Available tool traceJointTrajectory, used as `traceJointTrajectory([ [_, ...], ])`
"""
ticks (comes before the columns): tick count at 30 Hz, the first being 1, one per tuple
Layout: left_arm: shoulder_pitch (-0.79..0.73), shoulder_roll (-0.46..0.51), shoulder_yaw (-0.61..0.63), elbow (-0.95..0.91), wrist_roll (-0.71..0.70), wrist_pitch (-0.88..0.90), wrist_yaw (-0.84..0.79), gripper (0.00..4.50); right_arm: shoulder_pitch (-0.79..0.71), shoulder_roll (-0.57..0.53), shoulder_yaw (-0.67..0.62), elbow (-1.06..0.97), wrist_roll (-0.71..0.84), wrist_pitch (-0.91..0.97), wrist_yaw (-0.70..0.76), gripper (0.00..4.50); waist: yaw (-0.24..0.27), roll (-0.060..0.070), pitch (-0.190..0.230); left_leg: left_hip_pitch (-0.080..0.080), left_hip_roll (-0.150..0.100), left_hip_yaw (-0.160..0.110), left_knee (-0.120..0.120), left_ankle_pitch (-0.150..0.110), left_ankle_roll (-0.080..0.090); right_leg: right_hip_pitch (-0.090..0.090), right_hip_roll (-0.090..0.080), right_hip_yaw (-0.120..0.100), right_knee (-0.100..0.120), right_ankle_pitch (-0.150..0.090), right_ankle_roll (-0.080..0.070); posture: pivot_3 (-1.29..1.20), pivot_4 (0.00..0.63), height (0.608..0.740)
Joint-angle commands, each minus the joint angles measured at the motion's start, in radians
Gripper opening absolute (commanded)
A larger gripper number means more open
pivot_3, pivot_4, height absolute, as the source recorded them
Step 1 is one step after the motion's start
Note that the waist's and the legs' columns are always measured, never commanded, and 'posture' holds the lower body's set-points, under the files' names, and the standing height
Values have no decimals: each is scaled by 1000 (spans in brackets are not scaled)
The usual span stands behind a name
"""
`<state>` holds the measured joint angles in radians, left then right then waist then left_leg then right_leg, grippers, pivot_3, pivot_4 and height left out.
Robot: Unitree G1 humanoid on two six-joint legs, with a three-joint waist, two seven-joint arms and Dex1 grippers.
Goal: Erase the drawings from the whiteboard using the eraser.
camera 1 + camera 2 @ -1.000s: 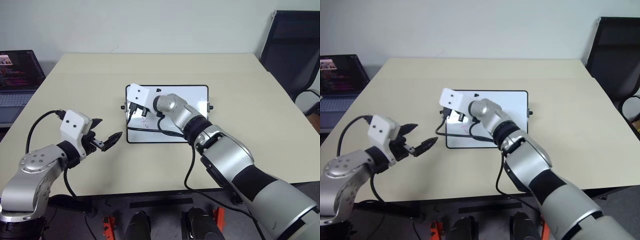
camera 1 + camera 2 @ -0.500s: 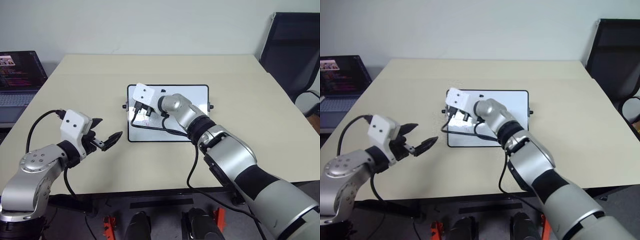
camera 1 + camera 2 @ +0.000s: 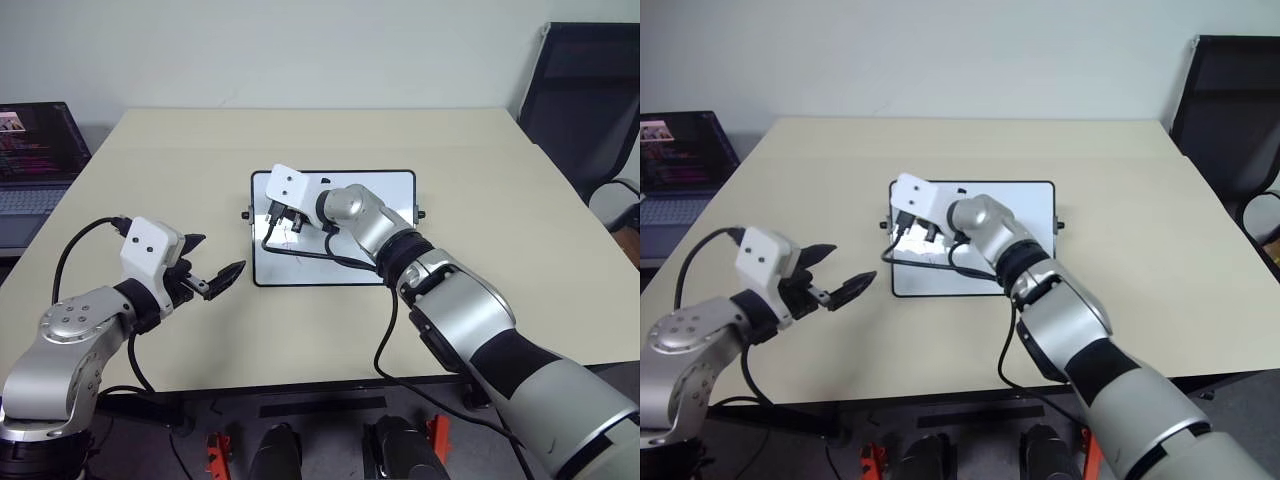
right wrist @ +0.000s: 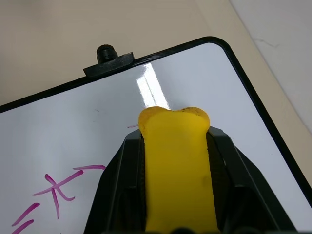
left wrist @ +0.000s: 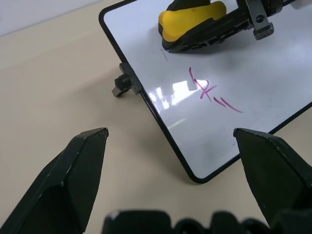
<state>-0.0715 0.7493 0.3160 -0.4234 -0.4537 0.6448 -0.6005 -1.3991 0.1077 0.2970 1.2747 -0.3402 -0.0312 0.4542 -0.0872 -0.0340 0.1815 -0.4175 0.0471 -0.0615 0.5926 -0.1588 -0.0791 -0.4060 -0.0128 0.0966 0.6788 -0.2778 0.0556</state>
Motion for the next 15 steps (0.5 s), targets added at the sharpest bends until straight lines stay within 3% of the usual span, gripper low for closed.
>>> traceJointTrajectory([
  [1,-9,5,10,-25,1,-13,1,4500,-1,-17,-9,32,-3,22,-10,1249,0,0,0,0,0,0,0,0,0,0,0,0,0,0,0,0,150,740],
  [6,-6,4,9,-29,0,-11,2,4500,43,1,63,28,-49,3,108,1249,-2,0,0,0,0,0,0,0,0,0,0,0,0,0,0,0,150,740],
  [12,-5,5,8,-30,-1,-11,0,4500,1,-8,53,13,-59,-72,-130,1249,-2,0,1,0,0,0,0,0,0,-1,0,0,0,0,0,0,150,740],
  [15,-5,5,8,-30,-1,-12,-1,4500,-4,-11,57,24,-54,-68,-126,1249,-1,0,2,-1,0,0,0,0,0,-2,0,0,-1,0,0,0,150,740],
])
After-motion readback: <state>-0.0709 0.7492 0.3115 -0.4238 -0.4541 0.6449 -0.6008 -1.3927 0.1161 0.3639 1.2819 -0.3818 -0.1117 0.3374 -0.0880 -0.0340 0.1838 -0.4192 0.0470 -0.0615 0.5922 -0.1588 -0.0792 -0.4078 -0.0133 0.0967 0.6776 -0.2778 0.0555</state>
